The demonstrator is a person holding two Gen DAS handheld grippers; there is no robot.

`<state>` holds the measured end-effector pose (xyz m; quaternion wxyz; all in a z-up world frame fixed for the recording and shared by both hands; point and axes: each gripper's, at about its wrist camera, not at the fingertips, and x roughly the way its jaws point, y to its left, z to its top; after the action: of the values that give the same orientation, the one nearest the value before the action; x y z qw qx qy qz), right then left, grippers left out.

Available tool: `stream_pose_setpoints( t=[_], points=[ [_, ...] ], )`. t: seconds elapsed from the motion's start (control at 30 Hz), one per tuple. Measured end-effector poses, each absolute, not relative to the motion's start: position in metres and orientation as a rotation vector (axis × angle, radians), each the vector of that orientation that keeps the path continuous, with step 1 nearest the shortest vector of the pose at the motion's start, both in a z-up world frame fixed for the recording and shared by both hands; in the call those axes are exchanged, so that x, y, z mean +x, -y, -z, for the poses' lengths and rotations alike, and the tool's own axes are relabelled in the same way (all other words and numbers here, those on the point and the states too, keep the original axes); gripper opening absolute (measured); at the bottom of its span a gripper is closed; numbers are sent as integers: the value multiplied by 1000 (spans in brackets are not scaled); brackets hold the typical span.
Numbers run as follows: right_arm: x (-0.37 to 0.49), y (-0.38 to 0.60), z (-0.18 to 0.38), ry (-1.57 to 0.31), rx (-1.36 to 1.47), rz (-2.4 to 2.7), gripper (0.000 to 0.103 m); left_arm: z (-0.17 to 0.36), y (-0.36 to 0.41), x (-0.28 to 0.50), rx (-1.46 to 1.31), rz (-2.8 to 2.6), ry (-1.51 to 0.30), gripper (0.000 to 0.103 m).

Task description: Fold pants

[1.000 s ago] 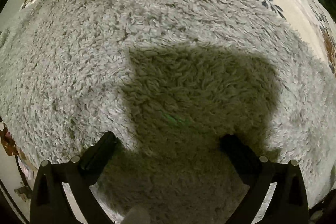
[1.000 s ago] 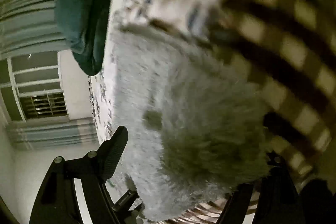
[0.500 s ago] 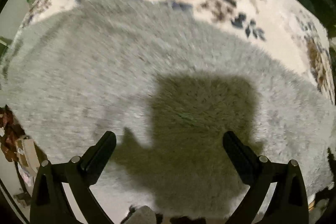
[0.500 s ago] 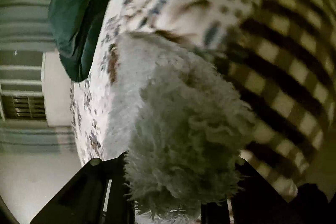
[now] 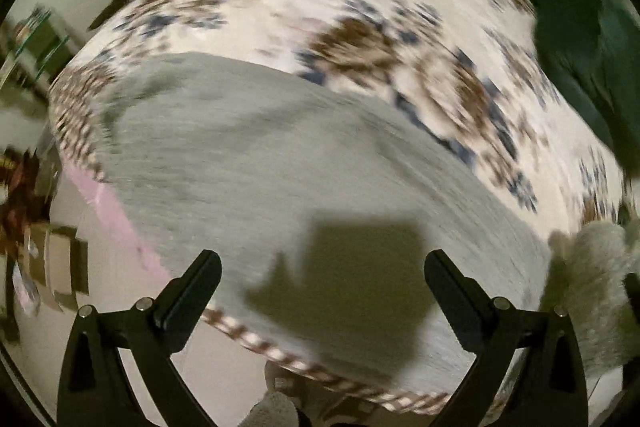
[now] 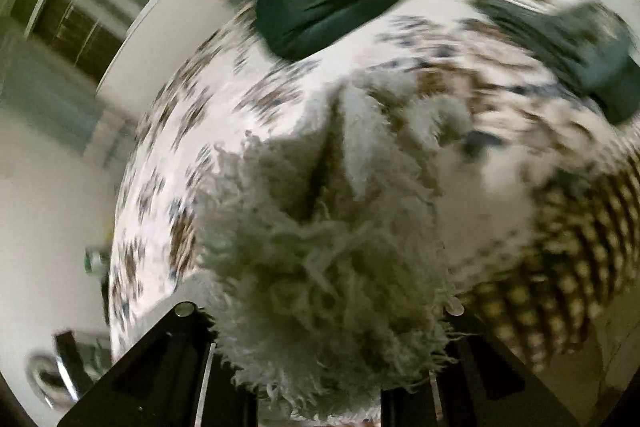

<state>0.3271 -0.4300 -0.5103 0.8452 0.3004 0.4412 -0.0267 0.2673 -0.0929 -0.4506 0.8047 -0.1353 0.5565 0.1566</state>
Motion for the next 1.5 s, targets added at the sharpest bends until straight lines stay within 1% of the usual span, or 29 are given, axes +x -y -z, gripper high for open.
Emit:
stream_pose_setpoints(
  t=[0.13,0.3,0.37,0.5,0.63,0.67,0.7,0.73,0.77,0.8,0.83,0.87,0.93,0.97,1.07,1.17,1.33,1.43,1.5],
  points=[
    [346,330,531,-1014,494,-24,18,455,29,253,-355,-433,-1171,103],
    [362,206,587,-1149,246,-109,17,486,-26,234,-376,-554,-1224,103],
    [351,170,591,-1161,174,-120,17,495,-41,226,-388,-582,-1242,103],
    [340,142,596,-1185,108,-109,17,504,-61,217,-398,-607,-1259,103],
    [331,127,584,-1179,58,-139,18,501,-71,214,-420,-593,-1251,103],
    [330,125,584,-1204,52,-166,23,499,-71,215,-422,-587,-1251,103],
    [329,125,589,-1251,57,-192,26,497,-70,217,-426,-575,-1254,103],
    [331,128,593,-1309,89,-226,36,496,-69,220,-436,-554,-1255,103],
    [333,135,596,-1358,154,-274,50,493,-67,224,-447,-530,-1257,103],
    [333,149,594,-1382,230,-308,57,489,-63,229,-460,-502,-1259,103],
    [332,158,589,-1381,251,-307,68,486,-59,234,-475,-473,-1255,103],
    [331,170,581,-1372,275,-305,77,481,-54,239,-487,-441,-1246,103],
    [327,200,562,-1333,311,-295,87,471,-37,254,-496,-361,-1235,103],
    [326,215,554,-1317,316,-278,90,468,-28,262,-499,-321,-1236,103],
    [323,263,538,-1298,397,-241,91,468,0,285,-560,-196,-1258,103],
    [321,301,530,-1261,412,-184,93,476,25,307,-610,-89,-1302,103],
    [329,325,562,-1341,385,-67,93,505,60,338,-474,-56,-1380,103],
    [335,329,587,-1394,386,-29,93,534,76,351,-325,-71,-1450,103],
    [336,329,597,-1416,379,-13,93,549,79,354,-265,-79,-1477,101]
  ],
)
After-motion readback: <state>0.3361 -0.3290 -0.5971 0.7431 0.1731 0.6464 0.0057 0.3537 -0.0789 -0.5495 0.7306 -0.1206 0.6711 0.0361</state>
